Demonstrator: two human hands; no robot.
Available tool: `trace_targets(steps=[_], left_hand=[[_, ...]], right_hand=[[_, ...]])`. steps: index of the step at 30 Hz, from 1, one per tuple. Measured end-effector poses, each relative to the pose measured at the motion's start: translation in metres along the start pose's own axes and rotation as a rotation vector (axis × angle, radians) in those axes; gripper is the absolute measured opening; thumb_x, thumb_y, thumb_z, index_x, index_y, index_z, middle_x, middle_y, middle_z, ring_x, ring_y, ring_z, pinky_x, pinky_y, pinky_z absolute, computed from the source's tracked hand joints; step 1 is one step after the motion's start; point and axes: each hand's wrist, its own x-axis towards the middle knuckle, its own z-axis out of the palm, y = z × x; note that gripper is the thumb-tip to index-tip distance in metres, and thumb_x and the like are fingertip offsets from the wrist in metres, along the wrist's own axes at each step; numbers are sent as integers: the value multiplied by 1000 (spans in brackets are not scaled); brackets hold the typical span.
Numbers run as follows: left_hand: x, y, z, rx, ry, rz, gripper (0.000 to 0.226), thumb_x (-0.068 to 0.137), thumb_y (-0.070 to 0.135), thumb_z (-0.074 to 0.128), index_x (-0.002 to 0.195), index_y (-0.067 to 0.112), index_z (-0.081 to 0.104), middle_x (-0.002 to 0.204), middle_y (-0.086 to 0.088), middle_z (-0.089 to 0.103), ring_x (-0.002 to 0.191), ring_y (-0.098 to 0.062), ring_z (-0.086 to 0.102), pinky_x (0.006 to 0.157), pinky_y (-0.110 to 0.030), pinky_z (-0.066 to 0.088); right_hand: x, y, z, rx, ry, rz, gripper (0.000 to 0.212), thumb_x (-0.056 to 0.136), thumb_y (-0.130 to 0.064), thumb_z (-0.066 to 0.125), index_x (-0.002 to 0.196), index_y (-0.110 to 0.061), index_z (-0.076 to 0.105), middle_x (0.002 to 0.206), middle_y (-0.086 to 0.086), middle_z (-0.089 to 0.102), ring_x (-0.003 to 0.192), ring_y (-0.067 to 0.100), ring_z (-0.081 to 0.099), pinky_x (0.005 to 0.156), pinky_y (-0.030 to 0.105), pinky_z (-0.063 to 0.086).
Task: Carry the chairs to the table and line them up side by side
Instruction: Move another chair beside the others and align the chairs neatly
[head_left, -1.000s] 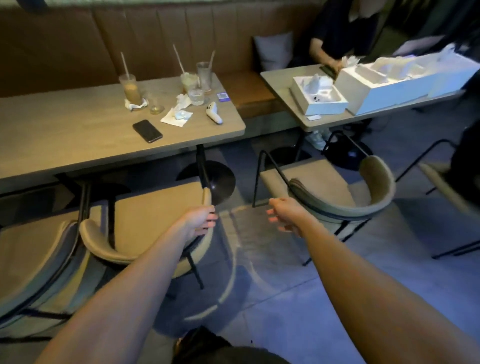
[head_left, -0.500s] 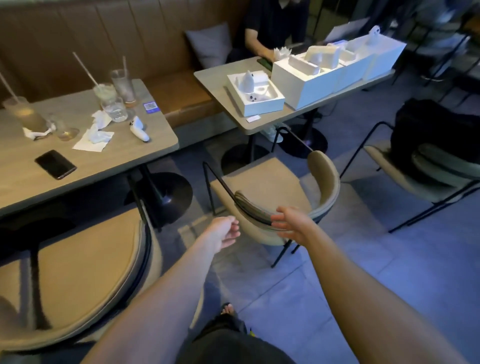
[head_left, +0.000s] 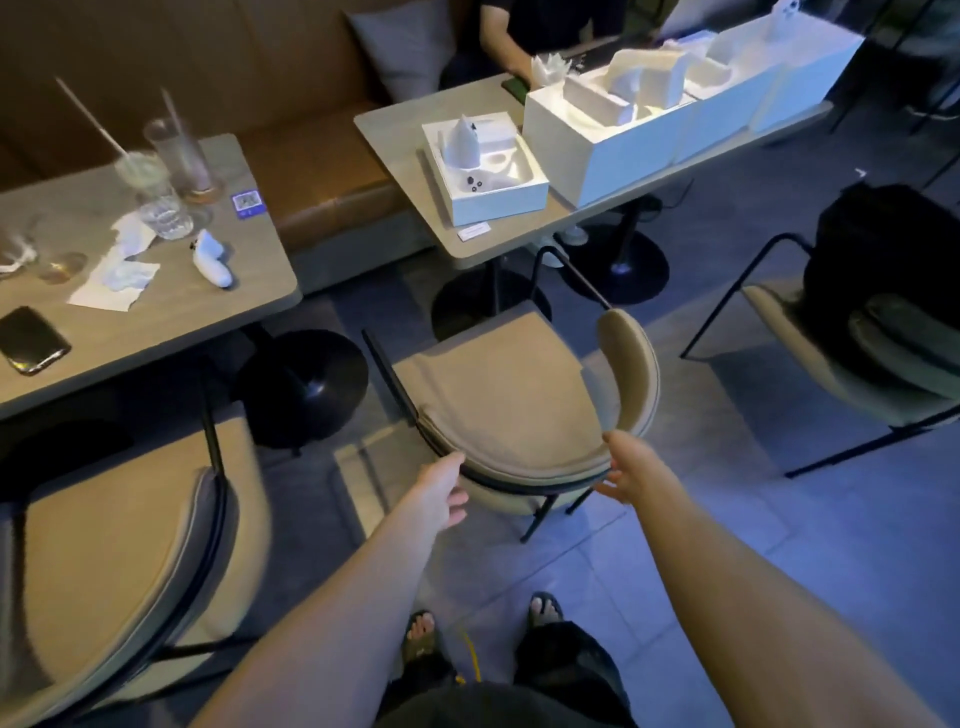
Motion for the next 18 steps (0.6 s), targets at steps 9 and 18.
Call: trace_targets(steps=[9,18], left_hand=[[17,11,76,-178,107,-179,76,90,37,66,152,16,27,158,-11,23,141,-37,31,100,-56,47],[62,17,104,-350,109,-224,70,88,33,69,145,15,34,154,-10,33,135,-40,41,100,-64,42]], right_hand=[[55,-48,-18,-28,-93,245,48,104,-24,45,149,-10,34,157,11,36,141,36,37,114,62,24],[110,-47,-22,-44,-91,330,32,103,-20,45,132,-10,54,137,12,59,123,33,57,95,58,47]])
